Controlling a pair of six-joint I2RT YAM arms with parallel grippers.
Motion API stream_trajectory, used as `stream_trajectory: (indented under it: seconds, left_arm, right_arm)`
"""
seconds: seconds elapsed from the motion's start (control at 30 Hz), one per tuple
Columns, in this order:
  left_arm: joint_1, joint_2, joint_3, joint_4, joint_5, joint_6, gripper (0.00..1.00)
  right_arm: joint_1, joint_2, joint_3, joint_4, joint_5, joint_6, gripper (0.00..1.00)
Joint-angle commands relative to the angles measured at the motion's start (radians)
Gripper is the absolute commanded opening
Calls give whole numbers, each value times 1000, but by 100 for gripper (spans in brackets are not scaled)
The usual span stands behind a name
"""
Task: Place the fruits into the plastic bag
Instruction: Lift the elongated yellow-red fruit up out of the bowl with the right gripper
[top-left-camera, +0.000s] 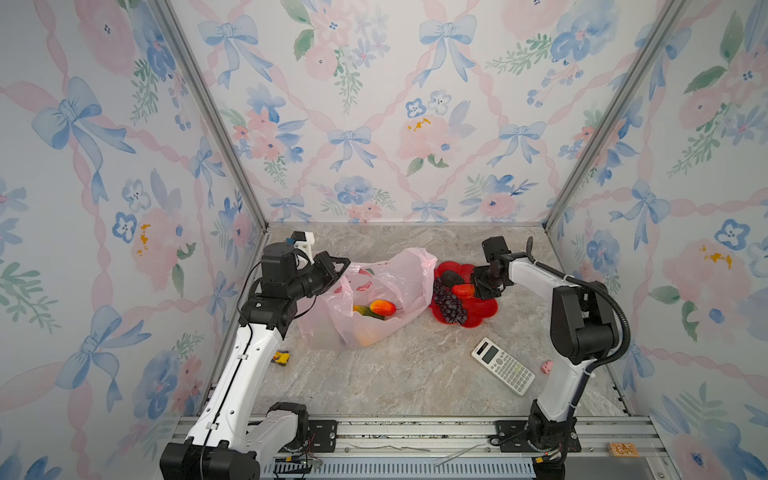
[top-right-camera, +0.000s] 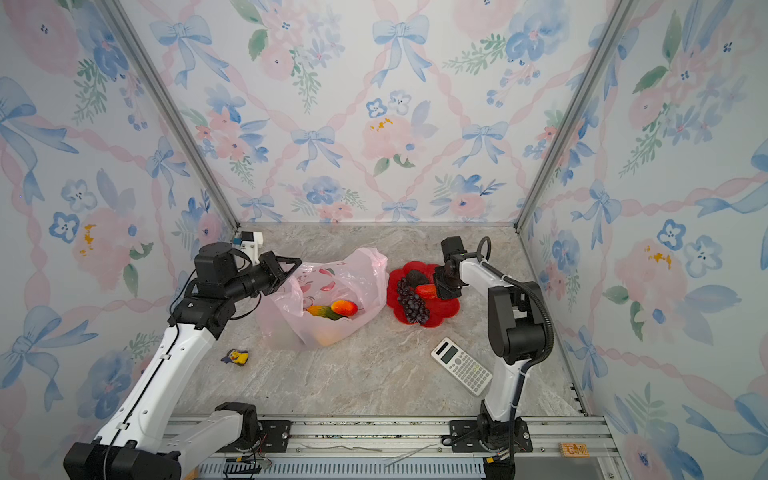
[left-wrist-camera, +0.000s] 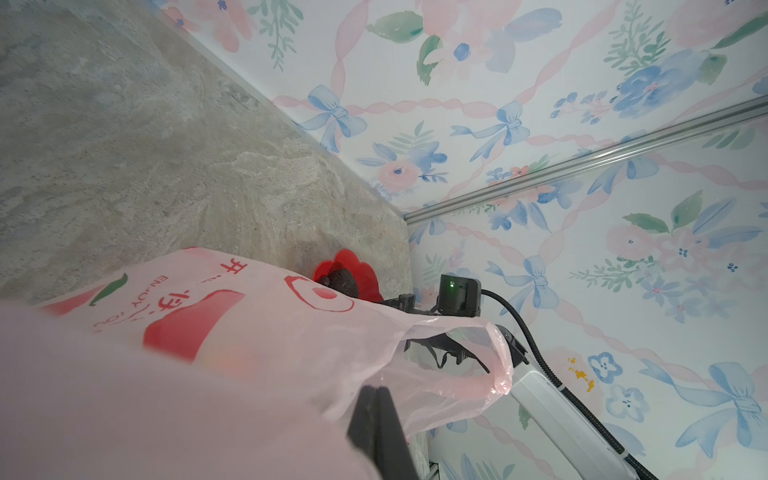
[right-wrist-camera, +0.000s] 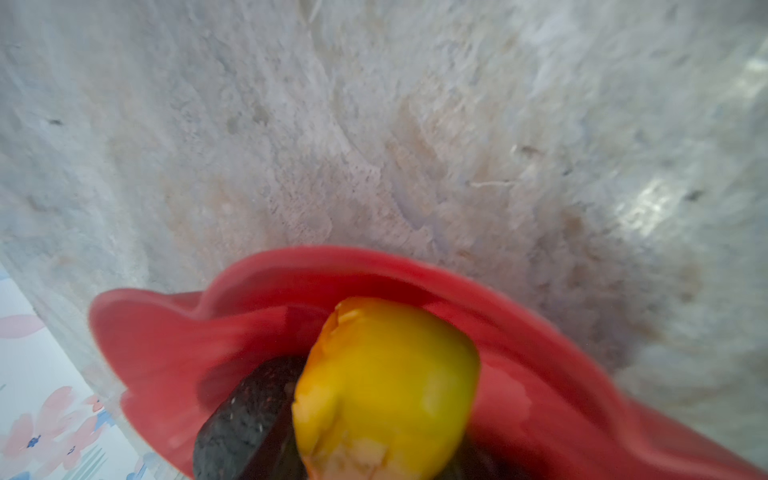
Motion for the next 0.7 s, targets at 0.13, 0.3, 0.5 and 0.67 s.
stream_trajectory:
  seconds: [0.13, 0.3, 0.5, 0.67]
  left_arm:
    - [7, -43, 5, 15, -6, -2, 0]
    - [7, -67, -11, 16, -11, -4, 0]
    - [7, -89, -21, 15, -20, -5, 0]
    - [7, -100, -23, 17, -23, -5, 0]
  right_arm:
    - [-15, -99, 13, 10, -60, -29, 22]
    - [-36, -147, 8, 39, -126, -54, 20]
    - [-58, -210, 21, 79, -211, -145, 19]
    - [-71, -277, 22, 127, -282, -267, 20]
